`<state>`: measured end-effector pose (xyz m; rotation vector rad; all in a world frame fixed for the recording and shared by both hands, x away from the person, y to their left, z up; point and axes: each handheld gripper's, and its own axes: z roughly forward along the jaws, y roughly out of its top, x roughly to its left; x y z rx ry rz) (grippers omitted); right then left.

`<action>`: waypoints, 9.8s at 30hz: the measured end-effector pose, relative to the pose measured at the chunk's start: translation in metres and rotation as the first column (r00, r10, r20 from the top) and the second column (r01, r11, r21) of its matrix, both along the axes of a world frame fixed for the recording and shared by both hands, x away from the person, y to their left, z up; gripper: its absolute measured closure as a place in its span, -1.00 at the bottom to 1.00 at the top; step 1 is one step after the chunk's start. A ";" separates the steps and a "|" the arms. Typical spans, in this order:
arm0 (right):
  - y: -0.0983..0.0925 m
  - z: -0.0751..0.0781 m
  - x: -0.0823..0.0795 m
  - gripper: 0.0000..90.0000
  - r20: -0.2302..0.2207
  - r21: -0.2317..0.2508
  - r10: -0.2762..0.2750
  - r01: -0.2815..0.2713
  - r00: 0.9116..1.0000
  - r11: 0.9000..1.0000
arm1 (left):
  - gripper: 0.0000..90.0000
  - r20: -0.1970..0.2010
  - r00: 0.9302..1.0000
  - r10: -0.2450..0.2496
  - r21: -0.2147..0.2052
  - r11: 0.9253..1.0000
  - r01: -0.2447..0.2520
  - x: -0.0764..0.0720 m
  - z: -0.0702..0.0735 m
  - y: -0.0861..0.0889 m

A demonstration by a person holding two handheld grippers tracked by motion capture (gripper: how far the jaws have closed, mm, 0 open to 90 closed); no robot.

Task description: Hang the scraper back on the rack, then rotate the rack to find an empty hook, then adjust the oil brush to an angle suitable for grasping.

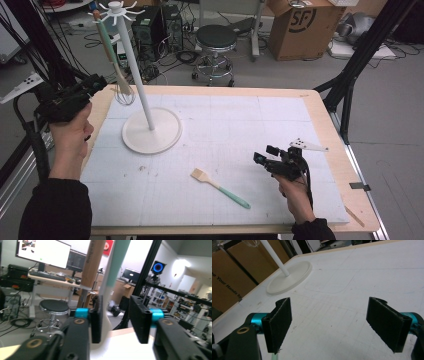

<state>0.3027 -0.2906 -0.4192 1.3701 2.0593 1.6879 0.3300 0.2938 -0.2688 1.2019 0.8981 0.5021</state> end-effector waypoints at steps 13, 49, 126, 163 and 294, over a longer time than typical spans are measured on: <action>0.001 -0.001 0.000 -0.56 0.000 0.003 0.002 -0.002 1.000 1.000 | -0.20 -0.045 0.999 -0.002 -0.013 1.000 0.001 -0.005 -0.015 0.002; 0.001 -0.002 0.002 -0.56 0.003 0.017 -0.002 0.002 1.000 1.000 | -0.22 0.055 0.994 -0.091 0.039 0.995 0.089 -0.005 0.032 -0.033; -0.005 -0.002 0.004 -0.58 -0.005 0.035 -0.021 0.021 1.000 0.999 | 1.00 0.190 0.980 0.060 0.022 0.998 -0.065 0.037 0.097 -0.044; -0.001 -0.002 0.004 -0.58 -0.006 0.028 -0.015 0.015 1.000 0.999 | 1.00 0.215 0.977 -0.002 0.060 0.998 -0.011 0.030 0.099 -0.073; 0.014 0.001 -0.001 -0.62 0.018 0.031 0.031 -0.032 0.999 0.999 | -0.56 -0.063 0.988 -0.138 0.138 0.980 0.146 -0.063 -0.126 -0.069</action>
